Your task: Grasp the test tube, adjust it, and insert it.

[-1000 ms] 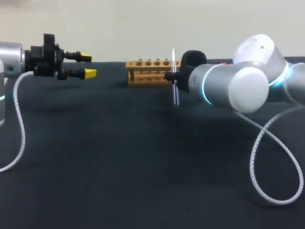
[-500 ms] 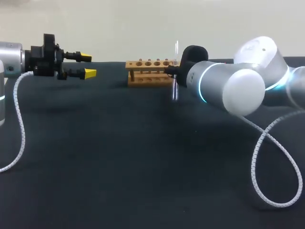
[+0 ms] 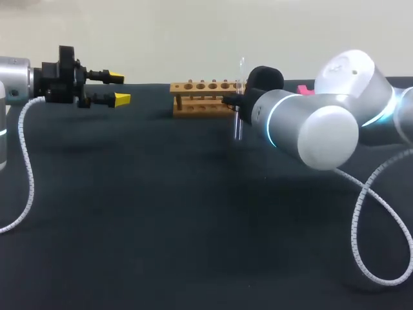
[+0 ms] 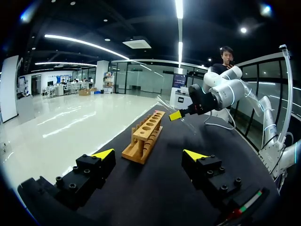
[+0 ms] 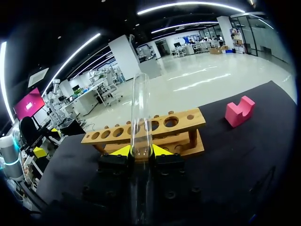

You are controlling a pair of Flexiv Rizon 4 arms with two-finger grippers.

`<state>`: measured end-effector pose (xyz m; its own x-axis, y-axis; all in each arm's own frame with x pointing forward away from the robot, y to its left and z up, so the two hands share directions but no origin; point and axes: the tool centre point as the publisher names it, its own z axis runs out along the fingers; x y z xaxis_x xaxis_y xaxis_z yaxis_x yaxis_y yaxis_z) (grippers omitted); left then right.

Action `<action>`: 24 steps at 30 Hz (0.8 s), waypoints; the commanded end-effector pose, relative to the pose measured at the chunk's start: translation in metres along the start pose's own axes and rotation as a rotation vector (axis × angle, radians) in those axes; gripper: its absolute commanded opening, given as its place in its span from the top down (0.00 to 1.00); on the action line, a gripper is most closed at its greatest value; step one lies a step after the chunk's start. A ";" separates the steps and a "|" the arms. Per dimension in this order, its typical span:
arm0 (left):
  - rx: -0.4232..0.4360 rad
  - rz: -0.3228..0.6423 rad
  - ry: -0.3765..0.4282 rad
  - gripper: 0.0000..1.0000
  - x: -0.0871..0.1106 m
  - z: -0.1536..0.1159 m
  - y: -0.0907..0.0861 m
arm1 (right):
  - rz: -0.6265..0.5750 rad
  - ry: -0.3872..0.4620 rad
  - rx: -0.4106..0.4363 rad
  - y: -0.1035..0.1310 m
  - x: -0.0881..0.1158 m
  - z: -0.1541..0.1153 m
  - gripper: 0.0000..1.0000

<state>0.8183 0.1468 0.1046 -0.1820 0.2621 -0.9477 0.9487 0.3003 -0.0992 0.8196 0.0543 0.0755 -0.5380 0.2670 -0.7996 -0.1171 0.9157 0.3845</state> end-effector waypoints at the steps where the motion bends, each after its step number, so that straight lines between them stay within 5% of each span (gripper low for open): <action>1: -0.005 0.003 -0.003 0.00 0.001 0.000 -0.002 | 0.001 -0.003 -0.007 -0.001 0.001 0.001 1.00; 15: -0.005 0.003 -0.003 0.00 0.001 0.000 -0.002 | -0.004 -0.005 -0.009 -0.002 0.001 0.001 1.00; 24: -0.005 0.003 -0.003 0.00 0.001 0.000 -0.002 | -0.103 0.180 0.153 -0.002 0.011 -0.002 1.00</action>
<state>0.8183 0.1468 0.1046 -0.1821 0.2621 -0.9477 0.9487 0.3003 -0.0992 0.8141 0.0492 0.0596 -0.6131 0.1598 -0.7737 -0.1376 0.9427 0.3038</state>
